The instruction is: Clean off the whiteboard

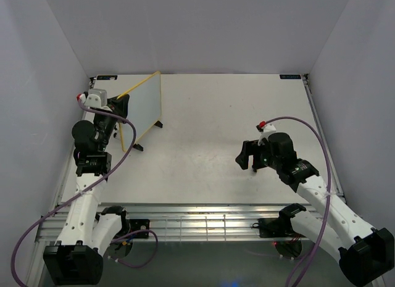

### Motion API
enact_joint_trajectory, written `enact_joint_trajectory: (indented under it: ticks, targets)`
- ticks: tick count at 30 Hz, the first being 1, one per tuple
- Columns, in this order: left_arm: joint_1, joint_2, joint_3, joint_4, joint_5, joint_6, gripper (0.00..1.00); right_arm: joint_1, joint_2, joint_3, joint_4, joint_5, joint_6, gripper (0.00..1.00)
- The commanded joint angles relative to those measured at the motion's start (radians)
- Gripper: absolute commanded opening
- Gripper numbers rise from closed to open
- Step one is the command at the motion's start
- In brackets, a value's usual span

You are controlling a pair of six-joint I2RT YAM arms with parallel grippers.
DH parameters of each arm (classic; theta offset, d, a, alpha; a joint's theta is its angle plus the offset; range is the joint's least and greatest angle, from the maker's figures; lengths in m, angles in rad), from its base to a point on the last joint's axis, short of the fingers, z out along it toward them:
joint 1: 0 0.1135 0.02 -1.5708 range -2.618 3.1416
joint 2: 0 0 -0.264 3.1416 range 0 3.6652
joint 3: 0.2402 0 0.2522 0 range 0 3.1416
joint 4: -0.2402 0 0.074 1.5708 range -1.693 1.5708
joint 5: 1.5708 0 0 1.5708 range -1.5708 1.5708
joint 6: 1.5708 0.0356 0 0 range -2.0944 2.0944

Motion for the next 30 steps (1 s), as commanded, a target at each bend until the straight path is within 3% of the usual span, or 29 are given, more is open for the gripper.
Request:
enact_joint_trajectory:
  ticks: [1, 14, 25, 30]
  targets:
    - [0.058, 0.025, 0.001, 0.209, 0.068, -0.026, 0.0, -0.002, -0.015, -0.01, 0.001, -0.057, -0.022, 0.87]
    - [0.119, 0.206, 0.029, 0.327, 0.237, -0.062, 0.0, -0.002, -0.045, -0.02, 0.005, -0.108, -0.028, 0.87]
    - [0.234, 0.306, -0.01, 0.458, 0.315, -0.155, 0.0, 0.0, -0.114, -0.037, 0.015, -0.166, -0.042, 0.86]
    - [0.251, 0.346, 0.032, 0.429, 0.35, -0.142, 0.0, 0.0, -0.114, -0.037, 0.025, -0.186, -0.045, 0.86]
